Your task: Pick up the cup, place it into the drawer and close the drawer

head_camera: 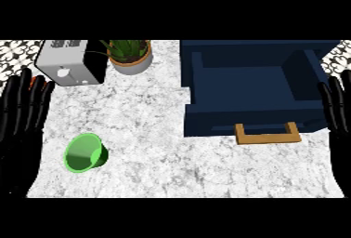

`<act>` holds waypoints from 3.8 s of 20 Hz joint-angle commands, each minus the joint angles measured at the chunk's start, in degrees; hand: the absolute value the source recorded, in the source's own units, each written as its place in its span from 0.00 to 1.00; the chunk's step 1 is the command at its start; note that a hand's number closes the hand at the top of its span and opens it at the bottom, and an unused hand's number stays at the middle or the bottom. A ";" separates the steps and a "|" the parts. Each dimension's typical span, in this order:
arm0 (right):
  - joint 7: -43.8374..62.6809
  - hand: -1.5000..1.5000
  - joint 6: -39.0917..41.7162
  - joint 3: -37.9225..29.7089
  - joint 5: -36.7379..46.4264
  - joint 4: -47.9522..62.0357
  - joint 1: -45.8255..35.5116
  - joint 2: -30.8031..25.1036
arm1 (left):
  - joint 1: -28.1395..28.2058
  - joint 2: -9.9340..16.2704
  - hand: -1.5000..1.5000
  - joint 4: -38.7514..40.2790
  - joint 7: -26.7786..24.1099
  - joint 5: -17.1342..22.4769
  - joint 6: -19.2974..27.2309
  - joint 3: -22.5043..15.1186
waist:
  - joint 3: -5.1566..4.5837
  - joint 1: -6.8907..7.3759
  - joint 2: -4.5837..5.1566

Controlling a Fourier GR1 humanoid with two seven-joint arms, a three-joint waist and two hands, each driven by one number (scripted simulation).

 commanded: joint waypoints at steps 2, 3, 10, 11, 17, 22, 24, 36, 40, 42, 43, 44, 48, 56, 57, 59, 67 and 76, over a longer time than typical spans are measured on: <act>1.24 0.00 1.04 -2.89 -2.24 -1.64 1.36 -0.96 | 5.05 -0.52 0.00 1.00 -4.69 3.13 -5.01 -2.56 | 0.84 2.06 -1.27; -0.30 0.00 1.02 -2.25 -2.07 0.48 -0.28 -0.21 | 2.01 -0.80 0.00 -0.66 -0.94 2.02 -4.13 -4.18 | 0.86 2.11 -1.25; 3.03 0.00 3.28 0.48 1.68 2.47 -2.75 -3.20 | 14.40 -2.28 0.00 -2.29 1.38 17.90 -10.23 -4.22 | 0.81 2.58 -1.21; 0.30 0.00 2.77 0.77 1.92 5.59 -2.98 -1.60 | 15.64 0.77 0.00 -4.44 1.56 23.13 -13.24 0.59 | 0.83 2.72 -1.22; -4.07 0.00 5.58 -0.23 1.66 5.46 2.16 -1.87 | 16.20 0.12 0.00 5.51 -3.87 22.95 -16.43 3.81 | 0.84 2.19 -1.23; -0.11 0.00 5.21 -1.38 0.93 3.33 -0.54 -1.82 | 16.99 1.39 0.00 10.25 -6.93 20.78 -17.50 7.79 | 0.84 2.28 -1.24; 0.98 0.00 4.47 -1.30 1.17 6.49 -4.68 -1.47 | 16.40 0.97 0.00 12.51 -8.27 17.37 -15.84 8.33 | 0.84 2.41 -1.20; -4.93 0.00 3.99 1.58 5.68 9.61 -1.58 1.57 | 10.79 1.78 0.00 38.79 -22.38 7.20 -15.08 11.44 | 0.84 2.17 -1.18; 0.34 0.00 6.85 -2.27 0.39 3.67 -1.51 -1.42 | 5.51 1.10 0.00 52.87 -31.90 3.18 -13.02 12.40 | 0.81 1.74 -1.20; -0.48 0.00 6.93 -3.29 0.04 5.59 -1.65 -1.22 | 1.51 4.38 0.00 59.01 -32.75 4.94 -14.62 15.35 | 0.82 1.86 -1.18; -4.91 0.00 9.48 -6.76 -1.75 10.80 -2.59 -3.27 | 3.37 4.36 0.00 56.43 -32.94 5.62 -15.61 14.97 | 0.85 2.08 -1.19; 3.29 0.00 7.31 -3.86 -0.36 5.32 -6.17 -2.95 | -0.05 5.36 0.00 65.70 -37.89 4.87 -16.30 16.37 | 0.78 1.82 -1.13; 1.84 0.00 4.89 0.94 4.62 6.20 -4.44 1.02 | -1.63 8.11 0.00 74.76 -45.30 4.83 -19.38 17.97 | 0.79 1.98 -1.14; -2.50 0.00 8.27 -4.40 0.16 10.22 -4.76 -0.56 | -11.41 8.90 0.00 93.24 -55.81 2.98 -18.81 18.05 | 0.79 1.84 -1.08; -3.88 0.00 8.57 -2.75 1.73 7.32 -1.16 0.07 | -13.30 10.03 0.00 97.89 -58.77 2.07 -19.11 18.25 | 0.78 1.63 -1.08; -0.38 0.00 7.00 -1.24 2.81 6.43 -3.86 0.92 | -15.25 9.82 0.00 100.92 -60.65 1.85 -17.68 18.59 | 0.75 1.59 -1.04; -0.99 0.00 6.76 -1.62 4.42 11.55 -7.58 0.47 | -17.14 10.82 0.00 104.90 -63.42 0.31 -18.98 17.34 | 0.72 1.72 -0.94; 0.17 0.00 8.66 -3.46 0.45 9.81 -7.25 -0.26 | -17.92 10.36 0.00 106.58 -65.71 0.46 -21.14 17.28 | 0.70 1.64 -0.88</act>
